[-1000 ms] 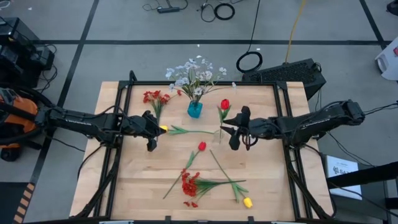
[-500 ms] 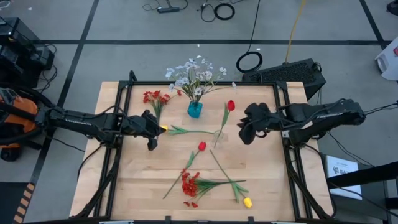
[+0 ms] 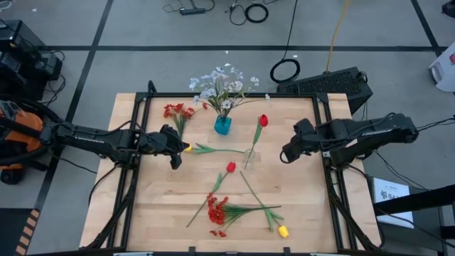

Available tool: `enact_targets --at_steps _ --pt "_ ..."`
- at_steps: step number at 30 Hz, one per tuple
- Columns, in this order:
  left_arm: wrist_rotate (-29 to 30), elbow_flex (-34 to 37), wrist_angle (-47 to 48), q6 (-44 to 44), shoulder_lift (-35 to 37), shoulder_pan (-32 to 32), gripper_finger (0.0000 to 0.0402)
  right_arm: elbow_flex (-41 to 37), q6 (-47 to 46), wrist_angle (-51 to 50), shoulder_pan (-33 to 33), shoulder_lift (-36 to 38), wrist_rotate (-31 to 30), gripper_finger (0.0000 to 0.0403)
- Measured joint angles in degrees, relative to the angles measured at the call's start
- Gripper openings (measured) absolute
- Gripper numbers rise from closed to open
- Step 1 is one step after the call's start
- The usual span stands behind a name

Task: Sort flowers into vase by color
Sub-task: Put the top orange flowers into the transparent vase

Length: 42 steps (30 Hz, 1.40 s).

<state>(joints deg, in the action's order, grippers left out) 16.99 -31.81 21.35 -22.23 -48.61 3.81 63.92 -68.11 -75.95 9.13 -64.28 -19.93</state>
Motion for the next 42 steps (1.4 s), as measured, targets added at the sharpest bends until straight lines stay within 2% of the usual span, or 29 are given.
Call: enact_targets --at_steps 4,8,14,21,26,32,39,42 --pt "0.3 0.0 -0.3 -3.1 0.0 0.0 0.0012 -3.6 -1.9 2.6 0.0 0.4 2.8 0.0032" --pt "2.1 0.0 -0.6 -5.4 0.0 0.0 0.0059 -7.4 -3.5 5.0 0.0 0.4 5.1 0.0020" --pt "15.1 0.0 -1.5 -17.0 0.0 0.0 0.0132 -12.0 -3.4 10.3 0.0 0.5 7.0 0.0009" --pt "18.5 0.0 -1.4 -17.9 0.0 -1.1 0.0142 -14.7 -4.9 12.6 0.0 0.4 6.9 0.0001" --pt "19.1 -1.1 -0.4 -19.4 -1.2 -7.8 0.0143 -14.7 -4.9 12.8 0.0 0.4 6.6 0.0000" --pt "13.4 -5.9 8.7 -22.5 -5.9 -18.8 0.0143 -14.7 -4.8 12.8 0.0 0.4 6.5 0.0000" --pt "-2.3 -7.1 11.5 -23.3 -15.0 -29.1 0.0143 -14.7 -4.8 12.8 0.0 0.4 6.3 0.0000" --pt "-5.4 -7.2 14.1 -26.3 -19.2 -31.6 0.0143 -14.7 -4.8 13.4 0.0 0.4 6.3 0.0000"
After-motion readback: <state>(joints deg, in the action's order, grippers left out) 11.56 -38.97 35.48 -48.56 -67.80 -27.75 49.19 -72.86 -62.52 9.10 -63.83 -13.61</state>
